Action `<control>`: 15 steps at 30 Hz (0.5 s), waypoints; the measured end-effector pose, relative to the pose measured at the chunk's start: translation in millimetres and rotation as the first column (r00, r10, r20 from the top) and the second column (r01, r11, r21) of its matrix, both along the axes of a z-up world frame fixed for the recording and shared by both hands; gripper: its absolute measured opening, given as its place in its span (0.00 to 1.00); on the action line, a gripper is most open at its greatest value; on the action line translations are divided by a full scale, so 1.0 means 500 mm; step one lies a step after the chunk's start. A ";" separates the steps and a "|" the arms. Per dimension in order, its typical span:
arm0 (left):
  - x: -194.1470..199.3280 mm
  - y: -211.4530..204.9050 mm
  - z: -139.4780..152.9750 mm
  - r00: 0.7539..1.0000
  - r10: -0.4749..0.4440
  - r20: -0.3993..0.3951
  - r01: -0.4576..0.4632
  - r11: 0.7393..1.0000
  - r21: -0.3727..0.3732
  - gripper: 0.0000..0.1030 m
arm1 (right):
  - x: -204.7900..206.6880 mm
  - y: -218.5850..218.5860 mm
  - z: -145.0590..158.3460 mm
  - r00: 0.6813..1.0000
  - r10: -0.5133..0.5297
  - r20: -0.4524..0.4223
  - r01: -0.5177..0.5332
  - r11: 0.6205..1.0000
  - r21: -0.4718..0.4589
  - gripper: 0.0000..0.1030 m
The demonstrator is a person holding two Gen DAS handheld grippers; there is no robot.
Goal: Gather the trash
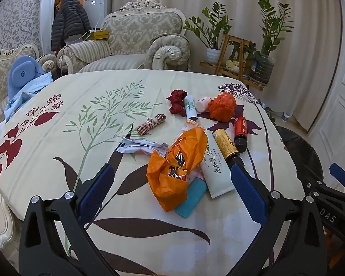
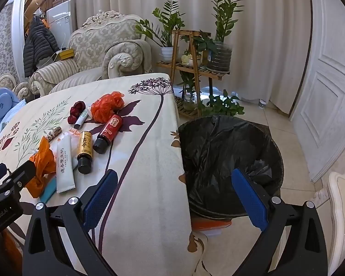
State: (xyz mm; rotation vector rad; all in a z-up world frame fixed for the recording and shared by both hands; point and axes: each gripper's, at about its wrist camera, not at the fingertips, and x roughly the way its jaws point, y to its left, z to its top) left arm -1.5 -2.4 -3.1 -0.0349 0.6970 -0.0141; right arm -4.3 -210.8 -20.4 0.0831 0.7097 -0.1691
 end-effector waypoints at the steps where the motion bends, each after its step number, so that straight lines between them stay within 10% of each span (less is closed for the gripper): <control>1: 0.000 0.001 0.004 1.000 -0.002 -0.001 0.002 1.000 0.003 0.96 | 0.000 0.000 0.000 1.000 0.001 0.000 -0.001 1.000 0.001 0.94; 15: -0.002 0.002 0.006 1.000 -0.003 -0.002 0.003 1.000 0.006 0.96 | -0.002 -0.001 0.002 1.000 0.000 0.003 0.000 1.000 0.001 0.94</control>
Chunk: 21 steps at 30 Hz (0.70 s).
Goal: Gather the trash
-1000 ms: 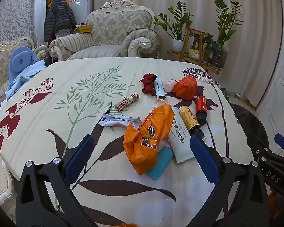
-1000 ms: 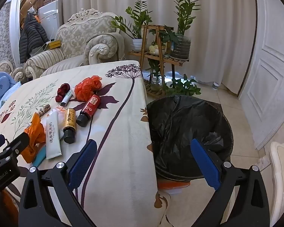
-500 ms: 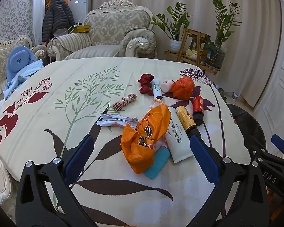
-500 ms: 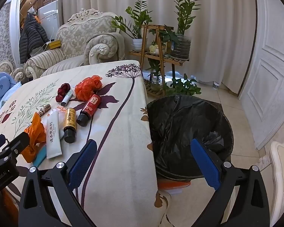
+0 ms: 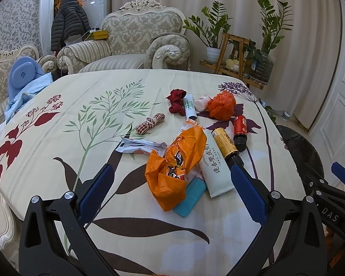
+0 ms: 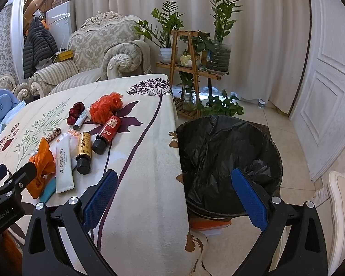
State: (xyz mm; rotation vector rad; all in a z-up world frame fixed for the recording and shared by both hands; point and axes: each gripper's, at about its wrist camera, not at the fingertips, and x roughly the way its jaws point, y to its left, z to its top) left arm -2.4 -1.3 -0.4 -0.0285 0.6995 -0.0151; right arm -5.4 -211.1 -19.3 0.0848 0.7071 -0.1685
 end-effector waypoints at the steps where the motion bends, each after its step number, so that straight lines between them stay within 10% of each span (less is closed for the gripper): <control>1: -0.001 0.000 0.000 1.000 -0.001 0.001 0.001 1.000 0.002 0.96 | 0.000 0.001 0.001 1.000 0.000 0.000 0.000 1.000 0.000 0.94; 21: 0.006 -0.012 0.008 1.000 -0.008 0.001 0.008 1.000 0.012 0.96 | -0.012 -0.014 0.032 1.000 0.003 -0.001 -0.003 1.000 0.007 0.94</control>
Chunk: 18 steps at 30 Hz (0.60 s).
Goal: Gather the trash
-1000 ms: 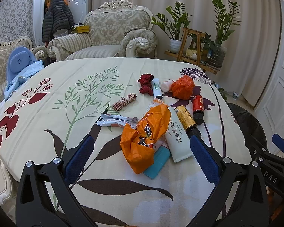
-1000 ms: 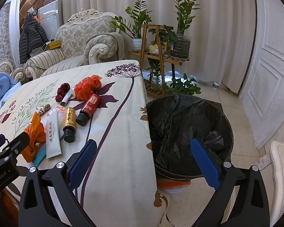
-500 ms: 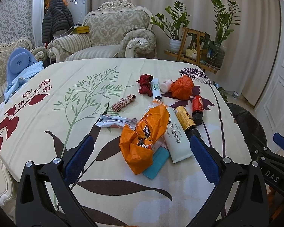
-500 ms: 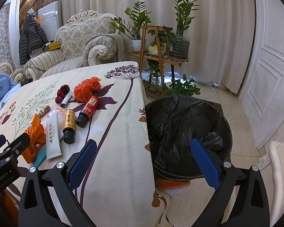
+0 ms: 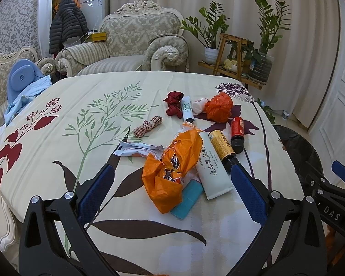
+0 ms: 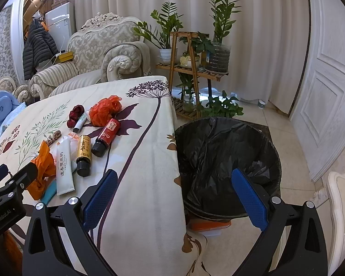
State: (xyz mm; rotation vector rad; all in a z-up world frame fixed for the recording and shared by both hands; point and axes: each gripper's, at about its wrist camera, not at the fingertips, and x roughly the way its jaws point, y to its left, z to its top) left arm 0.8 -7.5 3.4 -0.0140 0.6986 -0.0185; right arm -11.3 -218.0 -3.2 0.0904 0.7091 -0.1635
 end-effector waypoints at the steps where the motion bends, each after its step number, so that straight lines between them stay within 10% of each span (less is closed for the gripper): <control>1: 0.001 -0.001 0.001 1.000 -0.001 0.000 0.001 1.000 0.001 0.96 | 0.005 0.001 -0.007 1.000 0.000 0.003 0.000 1.000 0.001 0.94; 18: 0.002 -0.013 -0.001 1.000 -0.019 0.000 0.019 1.000 0.008 0.96 | 0.002 -0.009 -0.016 1.000 -0.010 0.001 0.010 1.000 0.007 0.94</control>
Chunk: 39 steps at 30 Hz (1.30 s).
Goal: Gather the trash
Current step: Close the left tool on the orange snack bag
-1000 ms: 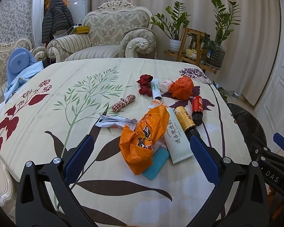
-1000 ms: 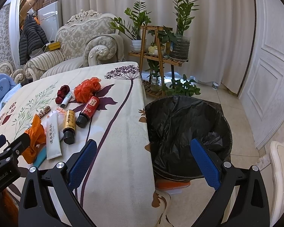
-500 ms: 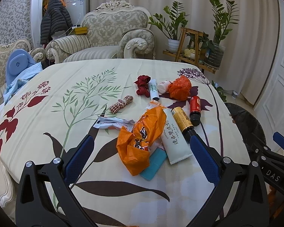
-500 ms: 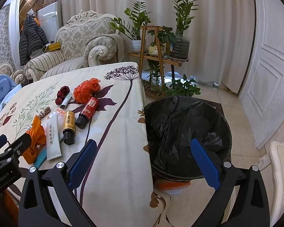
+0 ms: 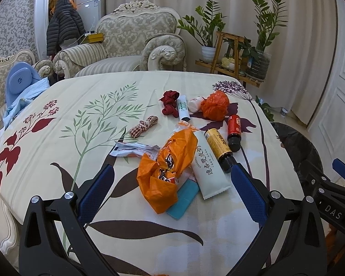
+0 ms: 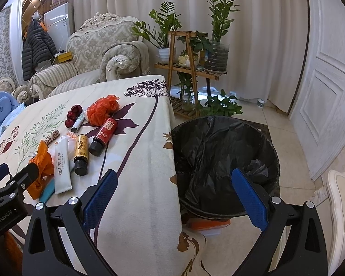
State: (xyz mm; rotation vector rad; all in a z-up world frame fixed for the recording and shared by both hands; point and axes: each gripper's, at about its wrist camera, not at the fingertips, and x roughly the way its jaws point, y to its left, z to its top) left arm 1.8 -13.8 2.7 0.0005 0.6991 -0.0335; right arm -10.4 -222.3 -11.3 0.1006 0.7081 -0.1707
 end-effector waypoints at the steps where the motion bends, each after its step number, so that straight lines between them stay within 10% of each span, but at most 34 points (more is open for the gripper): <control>1: 0.000 -0.001 0.000 1.000 -0.002 0.001 0.002 1.000 0.000 0.96 | 0.000 0.000 0.000 1.000 0.000 0.001 0.000 1.000 0.001 0.94; 32: 0.037 0.055 -0.038 0.997 -0.045 -0.066 0.046 0.999 0.013 0.81 | 0.021 0.051 -0.014 0.998 0.065 -0.011 -0.065 0.998 0.027 0.94; 39: 0.058 0.059 -0.061 0.986 -0.097 -0.134 0.097 0.995 -0.012 0.46 | 0.034 0.062 -0.025 0.996 0.083 -0.024 -0.082 0.996 0.034 0.93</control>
